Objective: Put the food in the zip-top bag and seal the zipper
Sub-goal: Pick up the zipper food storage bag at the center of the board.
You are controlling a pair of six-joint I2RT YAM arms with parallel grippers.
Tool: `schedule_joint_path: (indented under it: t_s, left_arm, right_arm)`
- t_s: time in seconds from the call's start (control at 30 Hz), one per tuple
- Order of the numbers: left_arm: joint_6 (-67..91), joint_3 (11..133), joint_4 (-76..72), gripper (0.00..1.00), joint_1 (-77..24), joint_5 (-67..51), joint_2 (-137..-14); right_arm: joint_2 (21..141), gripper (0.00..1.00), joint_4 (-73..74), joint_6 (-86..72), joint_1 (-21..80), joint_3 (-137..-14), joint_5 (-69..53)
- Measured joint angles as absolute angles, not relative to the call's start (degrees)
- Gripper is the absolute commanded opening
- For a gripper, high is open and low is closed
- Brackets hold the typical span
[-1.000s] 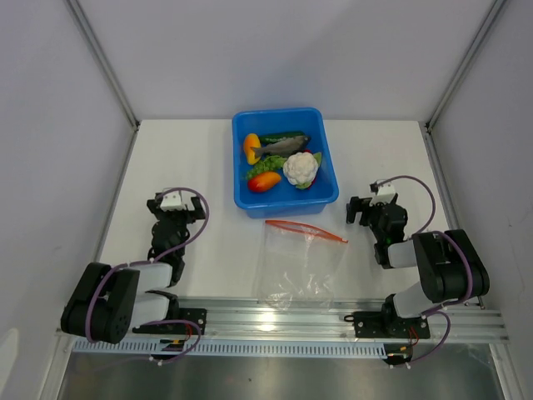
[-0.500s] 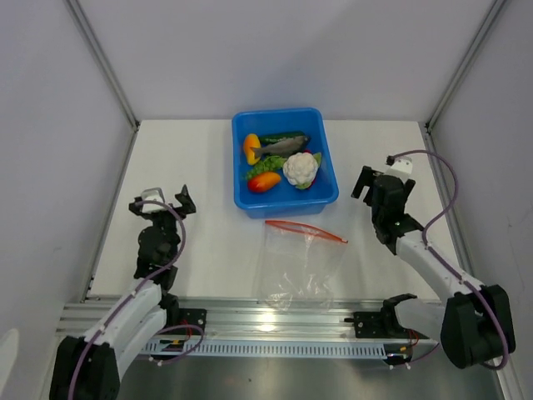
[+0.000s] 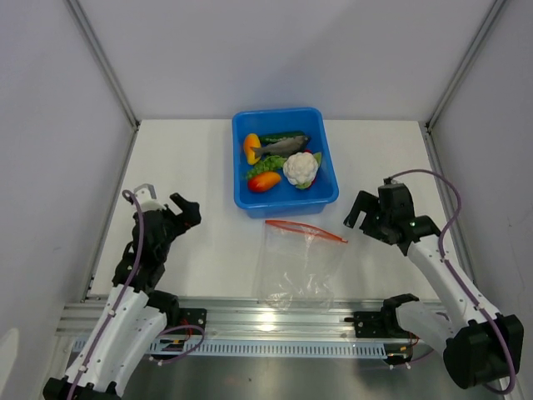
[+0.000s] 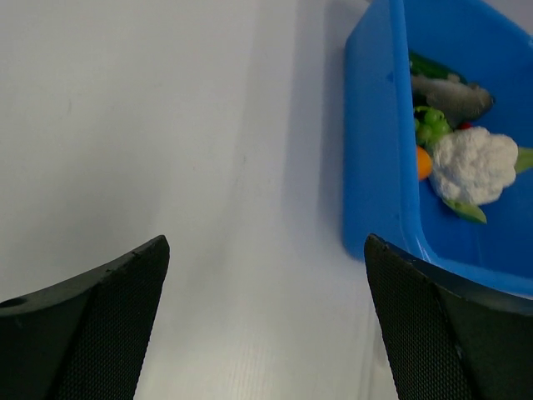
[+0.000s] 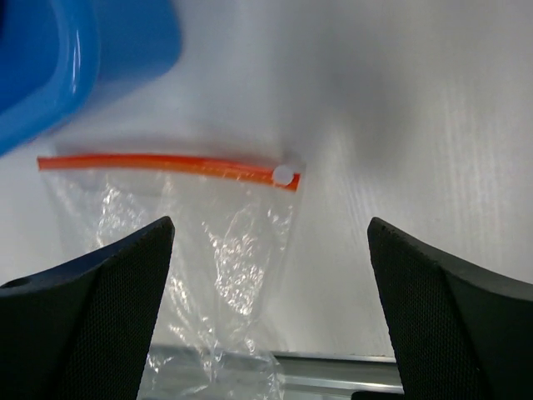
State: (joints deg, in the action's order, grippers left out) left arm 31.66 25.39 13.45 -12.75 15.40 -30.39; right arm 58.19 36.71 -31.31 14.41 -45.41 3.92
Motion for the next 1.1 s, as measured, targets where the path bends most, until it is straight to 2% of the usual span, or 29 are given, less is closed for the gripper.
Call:
schedule_joint_path:
  t_s: [0.37, 0.57, 0.7, 0.8, 0.9, 1.1]
  left_arm:
    - [37.23, 32.64, 34.52, 1.0, -12.78, 2.11, -33.45]
    - [41.89, 37.39, 38.52, 1.0, -11.68, -4.43, -34.54]
    - [44.34, 37.08, 39.53, 0.99, -10.33, -10.17, -35.09]
    - [45.58, 36.64, 39.75, 0.91, -10.2, -13.06, -34.37]
    - [45.71, 36.91, 40.23, 0.88, -10.17, -15.25, -34.52]
    - [45.65, 39.35, 42.76, 0.87, -10.09, -17.19, -37.76]
  right_arm:
    - [52.47, 0.98, 35.68, -36.4, 12.36, -30.94, -18.52]
    - [56.29, 0.84, 29.36, -39.59, 11.94, -27.14, -23.27]
    - [59.66, 0.81, 24.27, -41.25, 11.38, -24.91, -24.73]
    - [61.45, 0.76, 20.62, -42.72, 11.33, -22.76, -25.78]
    - [62.41, 0.65, 15.49, -44.03, 11.27, -21.21, -26.92]
    - [63.2, 0.34, 7.38, -46.02, 11.22, -17.52, -27.59]
